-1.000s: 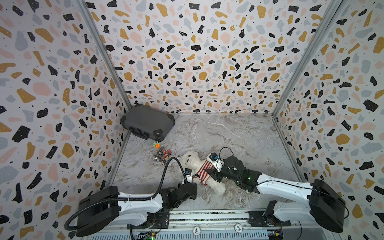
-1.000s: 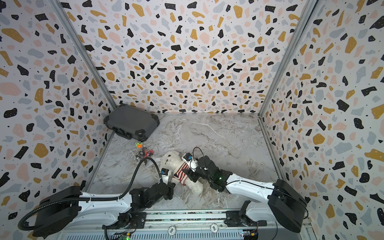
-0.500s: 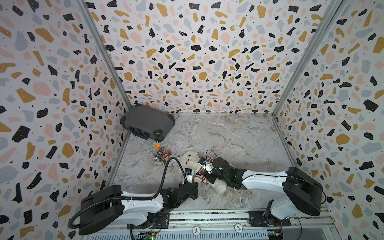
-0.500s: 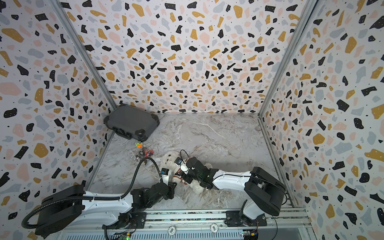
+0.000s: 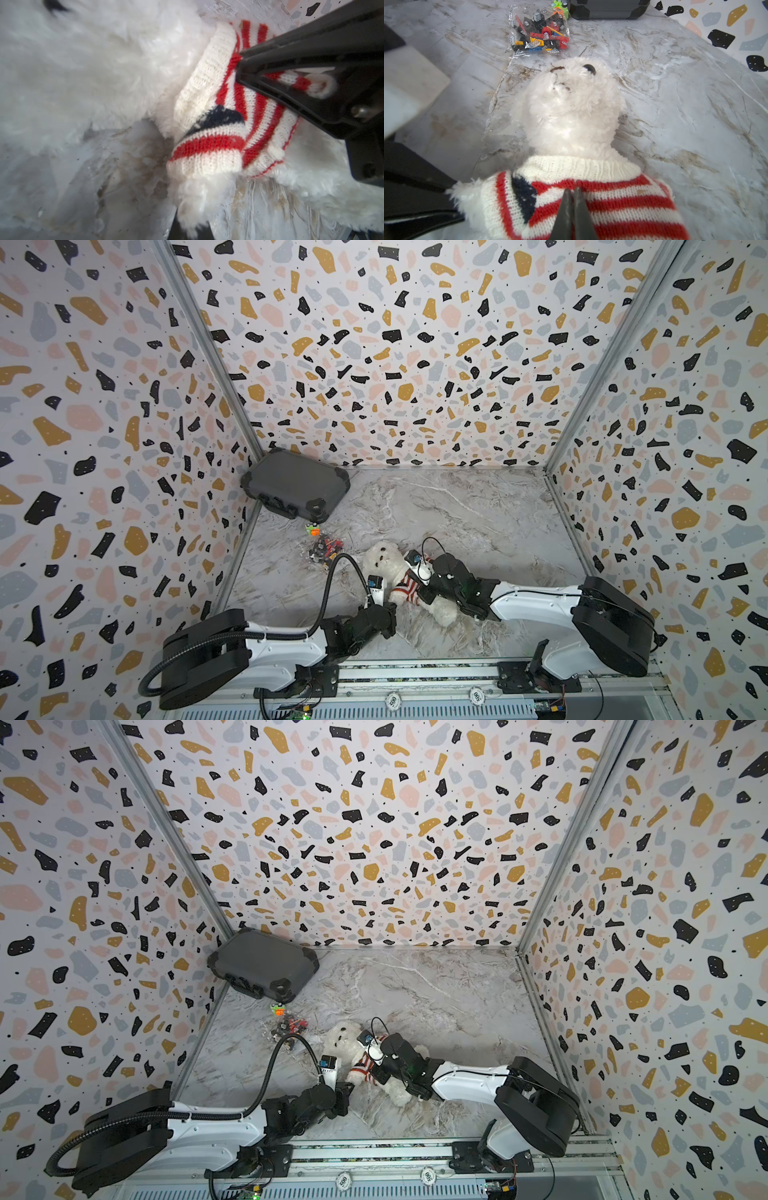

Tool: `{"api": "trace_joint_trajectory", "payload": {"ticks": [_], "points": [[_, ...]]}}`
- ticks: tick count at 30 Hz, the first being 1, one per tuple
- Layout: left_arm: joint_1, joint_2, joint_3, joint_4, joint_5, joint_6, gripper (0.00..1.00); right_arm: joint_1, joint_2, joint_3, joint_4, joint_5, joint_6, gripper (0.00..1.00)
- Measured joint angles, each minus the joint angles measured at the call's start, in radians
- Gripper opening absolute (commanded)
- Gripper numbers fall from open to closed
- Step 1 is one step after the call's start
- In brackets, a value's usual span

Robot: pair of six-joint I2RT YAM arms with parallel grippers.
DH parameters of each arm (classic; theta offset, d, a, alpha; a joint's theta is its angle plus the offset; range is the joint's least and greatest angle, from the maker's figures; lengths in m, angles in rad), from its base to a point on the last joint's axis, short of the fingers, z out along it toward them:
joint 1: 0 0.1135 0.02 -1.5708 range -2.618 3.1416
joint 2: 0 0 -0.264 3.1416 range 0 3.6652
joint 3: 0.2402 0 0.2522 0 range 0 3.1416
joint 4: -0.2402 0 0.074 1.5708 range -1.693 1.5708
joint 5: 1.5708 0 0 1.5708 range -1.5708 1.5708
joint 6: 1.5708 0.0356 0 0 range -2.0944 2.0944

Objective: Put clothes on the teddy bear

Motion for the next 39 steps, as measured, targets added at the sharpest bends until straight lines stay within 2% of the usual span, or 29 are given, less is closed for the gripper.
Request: {"api": "trace_joint_trajectory", "payload": {"ticks": [11,18,22,28,39], "points": [[0.000,-0.063,0.000,-0.009,0.000,0.000,0.00,-0.049,-0.055,-0.057,0.039,-0.069,0.057,0.00],[0.000,-0.061,-0.002,-0.037,0.000,0.001,0.00,-0.051,-0.077,-0.057,0.034,-0.064,0.071,0.34],[0.000,-0.045,-0.005,-0.051,0.001,0.001,0.00,-0.031,-0.113,-0.049,0.010,-0.046,0.064,0.44],[0.000,-0.030,-0.006,-0.050,0.001,0.001,0.00,0.026,-0.093,0.025,-0.027,-0.028,0.045,0.48],[0.000,-0.034,-0.041,-0.041,0.000,0.000,0.00,0.044,0.056,0.095,-0.064,-0.021,0.008,0.45]]}}
